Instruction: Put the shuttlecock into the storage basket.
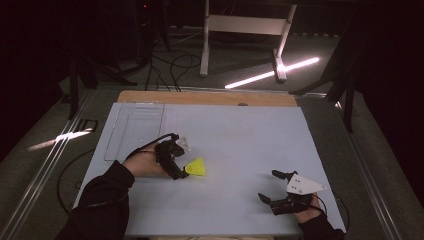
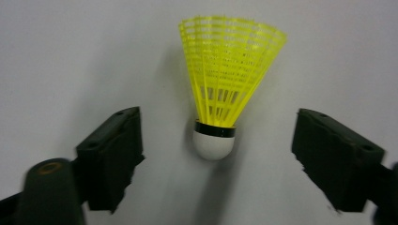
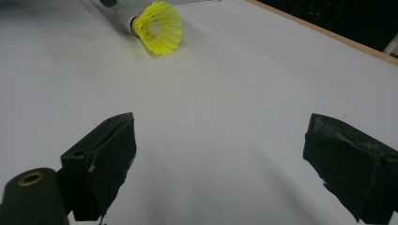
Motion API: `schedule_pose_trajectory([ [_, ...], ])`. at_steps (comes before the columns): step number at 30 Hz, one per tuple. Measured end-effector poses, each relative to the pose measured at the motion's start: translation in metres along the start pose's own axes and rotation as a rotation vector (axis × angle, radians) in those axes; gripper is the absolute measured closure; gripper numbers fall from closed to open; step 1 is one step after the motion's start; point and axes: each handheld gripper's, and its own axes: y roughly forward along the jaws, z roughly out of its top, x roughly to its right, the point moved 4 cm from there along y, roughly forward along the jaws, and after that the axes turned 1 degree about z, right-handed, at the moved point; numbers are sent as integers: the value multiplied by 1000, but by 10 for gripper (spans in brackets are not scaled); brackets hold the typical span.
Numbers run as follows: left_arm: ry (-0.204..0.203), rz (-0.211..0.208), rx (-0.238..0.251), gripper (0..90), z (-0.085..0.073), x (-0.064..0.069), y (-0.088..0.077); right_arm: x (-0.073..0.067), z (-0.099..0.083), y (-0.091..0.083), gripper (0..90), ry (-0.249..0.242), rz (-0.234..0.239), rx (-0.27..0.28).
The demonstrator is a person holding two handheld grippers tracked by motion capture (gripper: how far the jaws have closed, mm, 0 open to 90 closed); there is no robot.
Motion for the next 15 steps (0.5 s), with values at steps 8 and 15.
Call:
schedule_pose_trajectory([
  [8,25,0,-57,325,-1,-1,8,0,0,0,98,1,2,1],
  [15,35,-15,-83,464,0,-2,13,0,0,0,98,-1,2,0],
])
